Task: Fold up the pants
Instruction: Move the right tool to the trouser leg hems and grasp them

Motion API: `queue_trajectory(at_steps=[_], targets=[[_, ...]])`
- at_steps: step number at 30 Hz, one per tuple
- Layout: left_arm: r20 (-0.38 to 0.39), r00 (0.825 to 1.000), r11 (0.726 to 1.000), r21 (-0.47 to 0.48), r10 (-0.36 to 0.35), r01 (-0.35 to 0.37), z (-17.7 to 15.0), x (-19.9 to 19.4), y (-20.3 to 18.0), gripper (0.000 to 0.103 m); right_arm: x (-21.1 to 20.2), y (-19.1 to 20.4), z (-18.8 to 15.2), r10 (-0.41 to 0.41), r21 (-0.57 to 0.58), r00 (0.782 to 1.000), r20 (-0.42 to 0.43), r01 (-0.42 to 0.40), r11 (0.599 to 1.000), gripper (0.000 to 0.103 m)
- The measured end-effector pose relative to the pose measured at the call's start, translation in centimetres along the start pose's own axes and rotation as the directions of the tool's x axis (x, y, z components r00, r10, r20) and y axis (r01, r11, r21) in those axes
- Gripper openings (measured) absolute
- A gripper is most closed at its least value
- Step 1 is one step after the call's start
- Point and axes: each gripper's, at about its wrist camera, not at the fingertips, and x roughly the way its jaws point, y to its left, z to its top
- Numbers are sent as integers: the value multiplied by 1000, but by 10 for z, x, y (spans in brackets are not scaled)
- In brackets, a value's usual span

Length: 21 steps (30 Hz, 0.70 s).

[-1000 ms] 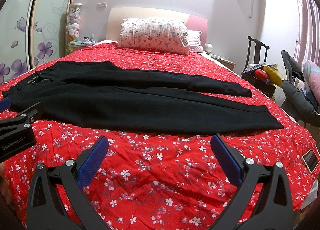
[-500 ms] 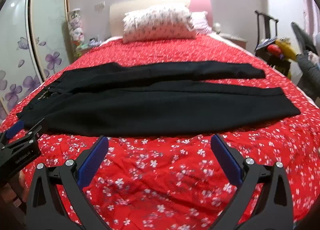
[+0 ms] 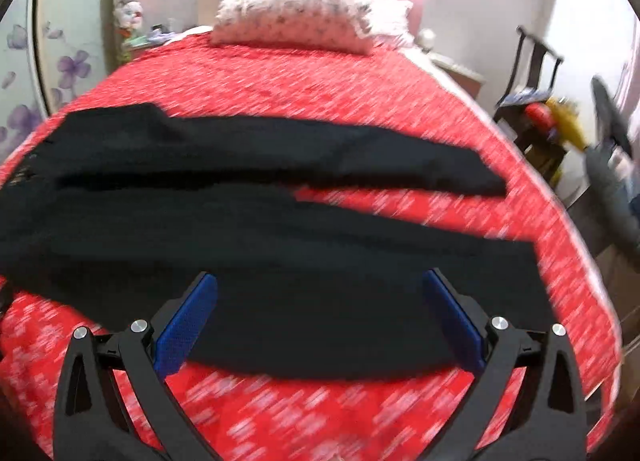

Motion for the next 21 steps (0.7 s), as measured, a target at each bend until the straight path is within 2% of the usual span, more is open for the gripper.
queue_trajectory(at_steps=[3, 5, 6, 11, 13, 15, 17, 19, 21], targets=[[-13, 1000, 1000, 9, -23, 23, 0, 5, -4, 101, 25, -54, 34, 21, 154, 1000, -1, -21, 988, 102], [-25, 999, 999, 17, -31, 31, 0, 10, -6, 101, 44, -82, 52, 2, 220, 1000, -5, -1, 976, 102], [-36, 999, 999, 19, -34, 35, 1, 14, -7, 101, 59, -96, 64, -48, 222, 999, -7, 49, 974, 102], [-50, 994, 996, -17, -93, 92, 11, 21, -6, 101, 112, -128, 90, -174, 154, 985, -1, 172, 973, 102], [-19, 997, 997, -5, -79, 79, 16, 18, -6, 101, 129, -144, 99, -150, 187, 989, 12, 145, 972, 102], [13, 999, 999, 12, -41, 41, 20, 14, -5, 101, 150, -169, 108, -121, 273, 993, -10, 120, 955, 102], [25, 1000, 1000, 5, -19, 19, 22, 15, -2, 101, 167, -191, 113, -90, 363, 996, -21, 91, 927, 102], [18, 1000, 1000, -12, -21, 21, 23, 19, 1, 101, 186, -216, 118, -71, 463, 997, -20, 72, 884, 102], [-8, 1000, 1000, -7, -25, 25, 22, 26, 0, 101, 204, -232, 126, -58, 507, 998, -11, 56, 860, 97]])
